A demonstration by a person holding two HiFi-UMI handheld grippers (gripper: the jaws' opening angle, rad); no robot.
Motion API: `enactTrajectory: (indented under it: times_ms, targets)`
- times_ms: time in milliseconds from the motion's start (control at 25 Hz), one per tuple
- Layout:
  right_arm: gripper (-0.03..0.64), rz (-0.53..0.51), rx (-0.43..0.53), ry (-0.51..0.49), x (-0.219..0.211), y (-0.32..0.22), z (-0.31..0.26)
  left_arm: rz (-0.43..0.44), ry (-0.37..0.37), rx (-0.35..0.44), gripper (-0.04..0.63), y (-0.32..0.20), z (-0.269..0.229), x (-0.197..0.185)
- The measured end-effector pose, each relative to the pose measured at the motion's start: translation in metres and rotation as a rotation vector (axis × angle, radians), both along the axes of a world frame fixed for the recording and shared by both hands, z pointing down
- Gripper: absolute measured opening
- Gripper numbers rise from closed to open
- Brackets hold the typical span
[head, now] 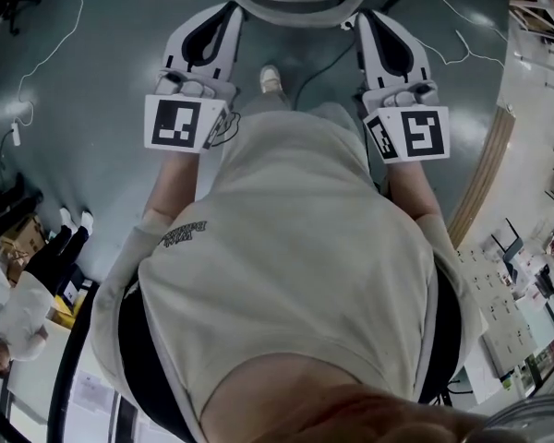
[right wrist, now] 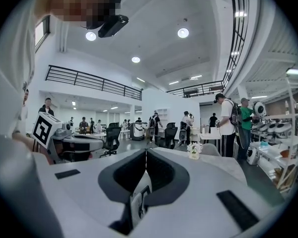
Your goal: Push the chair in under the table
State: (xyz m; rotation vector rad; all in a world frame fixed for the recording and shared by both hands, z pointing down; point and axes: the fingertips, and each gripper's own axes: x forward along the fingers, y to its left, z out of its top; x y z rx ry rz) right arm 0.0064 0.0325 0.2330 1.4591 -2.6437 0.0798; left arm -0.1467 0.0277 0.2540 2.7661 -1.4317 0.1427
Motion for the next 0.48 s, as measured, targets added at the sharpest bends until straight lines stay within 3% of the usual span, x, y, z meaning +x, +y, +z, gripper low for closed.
enactTrajectory:
  times_ms: [480]
  targets:
    - [0.009, 0.007, 0.017, 0.033, -0.005, -0.027, -0.008, 0.017, 0.018, -0.005, 0.011, -0.028, -0.004, -0.001]
